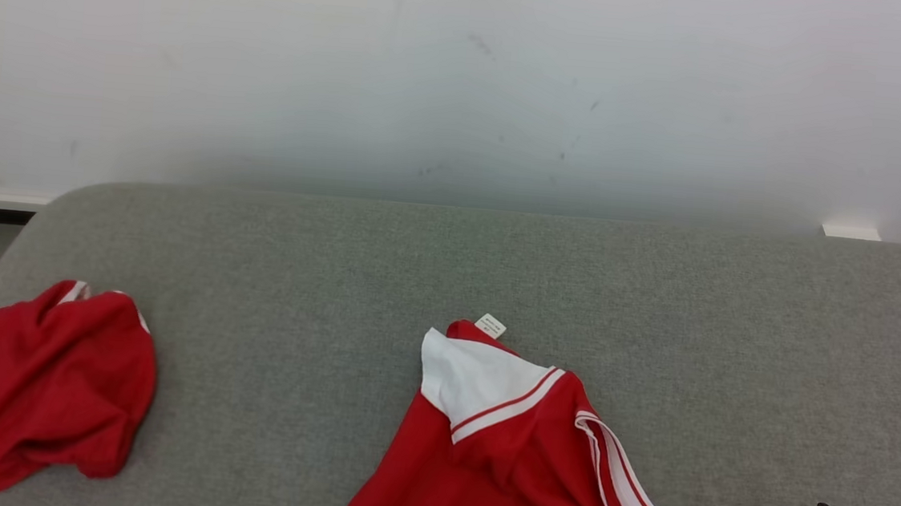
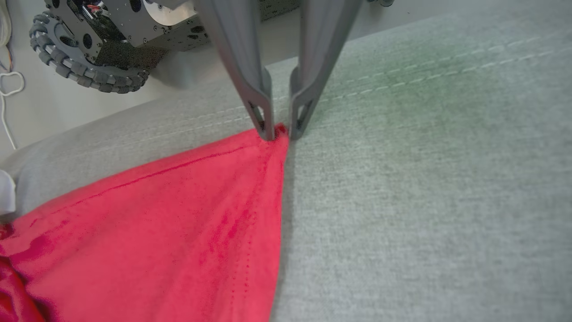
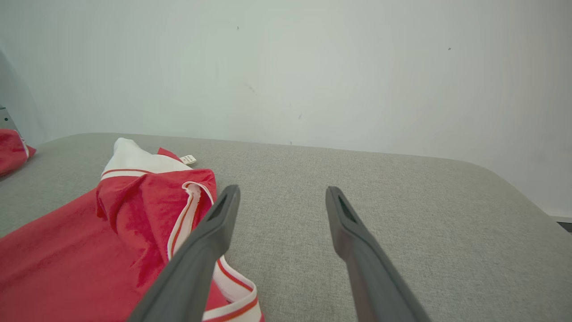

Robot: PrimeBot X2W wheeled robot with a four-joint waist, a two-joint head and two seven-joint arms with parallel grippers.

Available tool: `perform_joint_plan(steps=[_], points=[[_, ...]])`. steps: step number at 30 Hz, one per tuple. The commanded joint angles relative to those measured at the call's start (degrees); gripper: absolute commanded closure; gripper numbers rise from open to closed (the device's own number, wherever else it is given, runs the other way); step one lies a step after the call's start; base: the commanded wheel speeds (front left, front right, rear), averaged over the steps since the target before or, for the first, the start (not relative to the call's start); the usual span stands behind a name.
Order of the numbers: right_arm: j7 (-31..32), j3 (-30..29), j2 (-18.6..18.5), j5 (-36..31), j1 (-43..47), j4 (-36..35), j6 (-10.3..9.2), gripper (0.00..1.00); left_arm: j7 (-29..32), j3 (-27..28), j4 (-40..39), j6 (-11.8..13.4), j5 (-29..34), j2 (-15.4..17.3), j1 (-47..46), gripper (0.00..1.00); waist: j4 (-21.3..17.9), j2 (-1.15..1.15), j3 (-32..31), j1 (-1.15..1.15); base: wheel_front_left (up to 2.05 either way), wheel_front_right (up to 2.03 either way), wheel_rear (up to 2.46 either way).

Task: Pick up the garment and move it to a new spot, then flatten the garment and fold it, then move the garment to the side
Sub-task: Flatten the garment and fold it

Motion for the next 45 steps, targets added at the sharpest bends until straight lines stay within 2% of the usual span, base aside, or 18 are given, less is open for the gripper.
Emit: perform_joint_plan(steps=[1,5,10,12,14,17,19,22,25,27,30,32,38,45], points=[[0.1,0.0,-0.5,0.0,-0.5,0.0,-0.13,0.00,0.4,0.3,0.8,0.6,-0.2,0.3,0.1,0.00,-0.5,0.00,0.0,0.00,0.00,0.00,0.00],[0.1,0.0,-0.6,0.0,-0.3,-0.3,-0.13,0.00,1.8,2.1,-1.0,3.0,-1.6,1.8,1.0,0.00,-1.7,0.00,-0.3,0.00,0.00,0.00,0.00],[0.1,-0.4,-0.6,-0.1,0.3,-0.6,-0.13,0.00,0.4,5.5,-13.7,6.6,-0.9,3.4,-1.0,0.00,-2.9,0.00,-0.4,0.00,0.00,0.00,0.00],[0.1,-0.1,-0.6,-0.2,-0.2,-0.7,-0.13,0.00,1.2,5.8,-17.6,7.7,-0.5,2.8,-2.6,0.00,-3.7,0.00,-0.2,0.00,0.00,0.00,0.00],[0.1,0.4,-0.6,-0.1,-1.0,-0.8,-0.13,0.00,2.2,5.5,-18.2,8.5,1.1,2.2,-5.6,0.00,-4.7,0.00,0.3,0.00,0.00,0.00,0.00],[0.1,1.0,-0.5,0.1,-1.9,-0.7,-0.13,0.00,4.8,4.6,-15.4,8.4,0.3,-1.5,-11.0,0.00,-6.5,0.00,1.1,0.00,0.00,0.00,0.00],[0.1,1.2,-0.5,0.2,-2.3,-0.5,-0.13,0.00,6.3,4.5,-11.8,7.8,-1.0,-4.6,-14.7,0.00,-7.8,0.00,1.7,0.00,0.00,0.00,0.00],[0.1,1.6,-0.2,0.4,-3.3,-0.3,-0.13,0.00,8.1,4.9,-4.9,8.5,-1.8,-7.9,-19.7,0.00,-9.9,0.00,2.8,0.00,0.00,0.00,0.00],[0.1,1.4,0.1,0.4,-3.4,-0.1,-0.13,0.00,9.6,5.6,0.6,8.8,-2.7,-9.7,-23.6,0.00,-11.6,0.00,3.6,0.00,0.00,0.00,0.00],[0.1,1.1,0.3,0.5,-3.4,0.0,-0.13,0.00,10.2,6.8,2.9,8.0,-4.8,-11.3,-25.2,0.00,-12.4,0.00,4.1,0.00,0.00,0.00,0.00],[0.1,0.9,0.6,0.5,-3.4,0.1,-0.13,0.00,11.6,7.2,6.3,7.0,-5.9,-11.6,-27.5,0.00,-12.9,0.00,4.5,0.00,0.00,0.00,0.00],[0.1,0.9,0.7,0.5,-3.5,0.1,-0.13,0.00,12.0,7.0,7.7,7.3,-5.4,-11.6,-28.2,0.00,-13.0,0.00,4.7,0.00,0.00,0.00,0.00],[0.1,1.2,1.2,0.4,-4.5,0.1,-0.13,0.00,16.3,3.3,15.5,10.2,-0.9,-10.8,-32.9,0.00,-13.7,0.00,5.4,0.00,0.00,0.00,0.00],[0.1,1.4,1.6,0.6,-5.1,0.4,-0.13,0.00,19.1,1.2,20.9,10.1,1.6,-10.3,-36.3,0.00,-14.1,0.00,6.5,0.00,0.00,0.00,0.00]])
